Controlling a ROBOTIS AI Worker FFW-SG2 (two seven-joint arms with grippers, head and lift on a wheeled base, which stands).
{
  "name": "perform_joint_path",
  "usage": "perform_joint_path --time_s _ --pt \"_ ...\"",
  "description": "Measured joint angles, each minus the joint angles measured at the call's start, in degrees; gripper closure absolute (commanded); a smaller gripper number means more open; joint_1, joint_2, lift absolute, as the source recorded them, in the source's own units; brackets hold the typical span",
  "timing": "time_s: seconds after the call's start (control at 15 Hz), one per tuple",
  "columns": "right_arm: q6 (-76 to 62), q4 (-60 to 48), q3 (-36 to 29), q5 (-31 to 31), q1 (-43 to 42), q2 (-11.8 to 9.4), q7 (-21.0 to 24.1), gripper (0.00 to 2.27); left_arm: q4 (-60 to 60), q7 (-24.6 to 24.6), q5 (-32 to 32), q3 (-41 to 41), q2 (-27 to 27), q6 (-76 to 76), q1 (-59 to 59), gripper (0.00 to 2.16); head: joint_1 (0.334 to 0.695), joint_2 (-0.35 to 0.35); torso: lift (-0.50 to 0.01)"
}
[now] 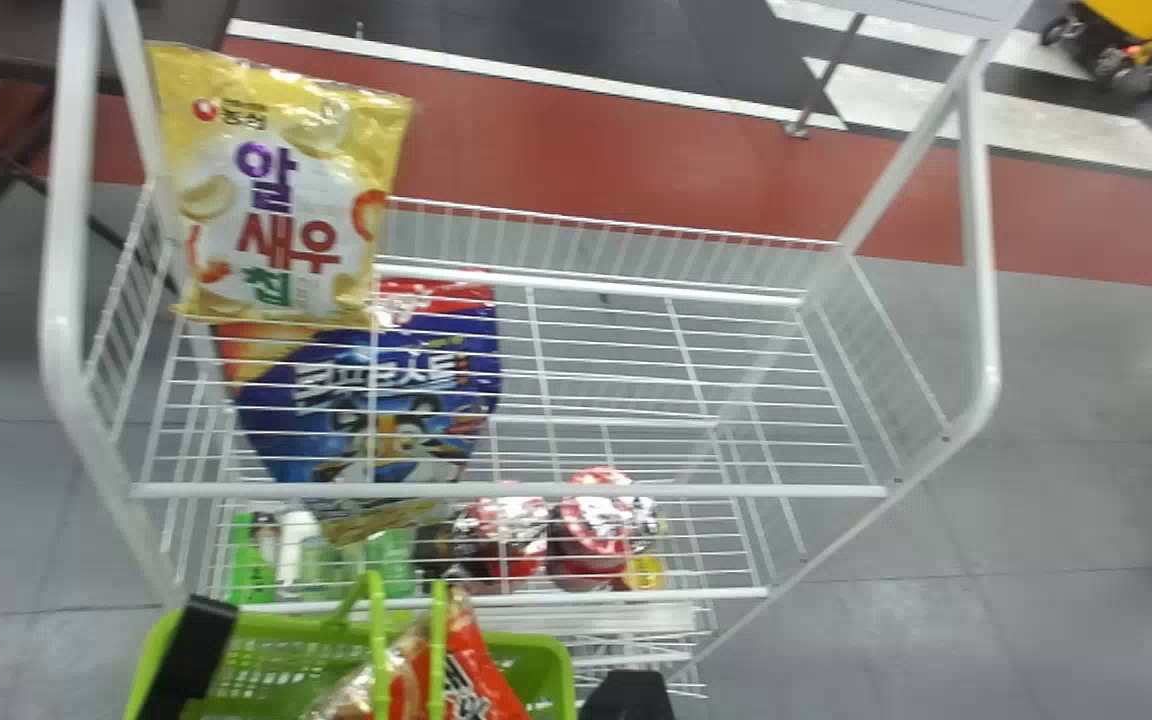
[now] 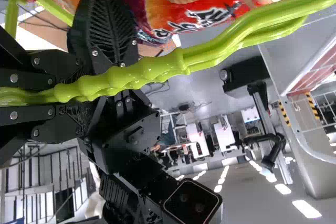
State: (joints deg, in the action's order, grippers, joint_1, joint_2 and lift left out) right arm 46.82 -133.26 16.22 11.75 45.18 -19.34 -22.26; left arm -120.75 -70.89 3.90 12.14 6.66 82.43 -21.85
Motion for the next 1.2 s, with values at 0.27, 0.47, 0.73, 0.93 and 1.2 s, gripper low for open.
perform_joint_path --time_s 0.27,0.47,0.73,0.93,1.2 --pt "0.6 2.2 0.2 2.2 -1.3 0.0 0.6 2.13 -0.1 0.1 0.0 0.1 0.0 0.0 0.0 1.79 0.695 -0.217 -0.015" --pt "-3.8 2.5 -0.6 2.4 -0.9 -0.1 0.6 2.12 0.0 0.1 -0.1 0.1 0.0 -0.1 0.2 1.79 0.695 -0.209 -0.015" --pt "-17.2 2.6 -4.3 2.7 -0.3 0.6 -7.6 0.0 -0.1 0.0 -0.1 0.2 -0.1 0.1 0.2 1.79 0.695 -0.181 -0.015" --pt "-22.7 3.9 -7.0 2.0 -1.4 1.6 -11.5 0.05 0.1 0.2 -0.2 0.2 -0.1 0.2 0.2 1.79 0.695 -0.189 -0.015" --pt "-24.1 4.3 -10.4 -1.5 -1.8 3.1 -9.5 0.06 0.4 0.2 -0.3 0.5 -0.1 0.1 0.5 1.79 0.695 -0.276 -0.015"
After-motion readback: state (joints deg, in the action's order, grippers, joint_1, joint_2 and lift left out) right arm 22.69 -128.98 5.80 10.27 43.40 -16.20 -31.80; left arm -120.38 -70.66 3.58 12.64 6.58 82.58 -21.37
